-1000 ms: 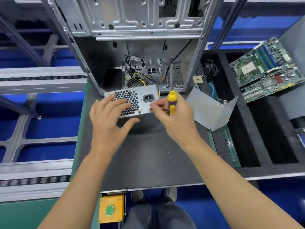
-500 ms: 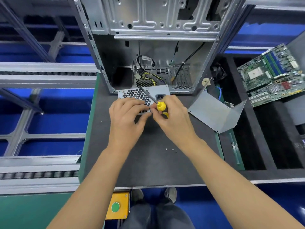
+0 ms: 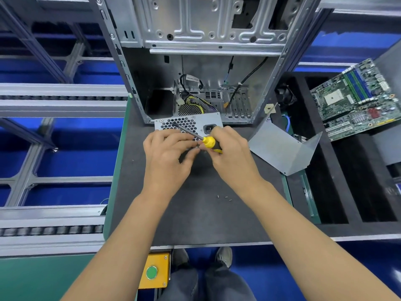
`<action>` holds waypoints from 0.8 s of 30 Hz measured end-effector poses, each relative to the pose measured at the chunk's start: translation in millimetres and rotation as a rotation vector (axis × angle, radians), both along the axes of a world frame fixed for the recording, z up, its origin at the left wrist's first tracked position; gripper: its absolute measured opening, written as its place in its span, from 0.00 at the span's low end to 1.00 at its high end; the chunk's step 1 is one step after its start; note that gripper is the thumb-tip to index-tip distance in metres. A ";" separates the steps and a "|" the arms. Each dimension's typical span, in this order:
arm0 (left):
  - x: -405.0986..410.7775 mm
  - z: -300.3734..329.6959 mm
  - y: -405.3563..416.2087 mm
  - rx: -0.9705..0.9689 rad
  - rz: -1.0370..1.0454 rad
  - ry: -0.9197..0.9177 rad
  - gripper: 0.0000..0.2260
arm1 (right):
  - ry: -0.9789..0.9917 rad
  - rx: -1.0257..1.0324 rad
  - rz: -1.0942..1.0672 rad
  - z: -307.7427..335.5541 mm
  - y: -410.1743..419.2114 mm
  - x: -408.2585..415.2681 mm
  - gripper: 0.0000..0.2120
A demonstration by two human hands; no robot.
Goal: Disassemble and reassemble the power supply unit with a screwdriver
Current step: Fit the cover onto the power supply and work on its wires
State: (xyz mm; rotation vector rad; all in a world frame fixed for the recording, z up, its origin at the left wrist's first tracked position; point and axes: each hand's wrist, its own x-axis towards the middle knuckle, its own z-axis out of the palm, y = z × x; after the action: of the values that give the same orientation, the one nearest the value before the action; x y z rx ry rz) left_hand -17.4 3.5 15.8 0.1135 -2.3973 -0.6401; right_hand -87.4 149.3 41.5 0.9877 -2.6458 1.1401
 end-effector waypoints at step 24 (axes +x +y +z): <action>-4.2 10.1 8.1 0.165 0.084 -0.078 0.03 | -0.074 0.247 0.064 54.1 73.9 -34.4 0.08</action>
State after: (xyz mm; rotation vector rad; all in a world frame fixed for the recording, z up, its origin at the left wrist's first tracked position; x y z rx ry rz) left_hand -21.6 11.6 25.9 0.3133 -2.3970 -0.8066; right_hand -121.8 223.2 95.6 1.0963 -2.8868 0.8914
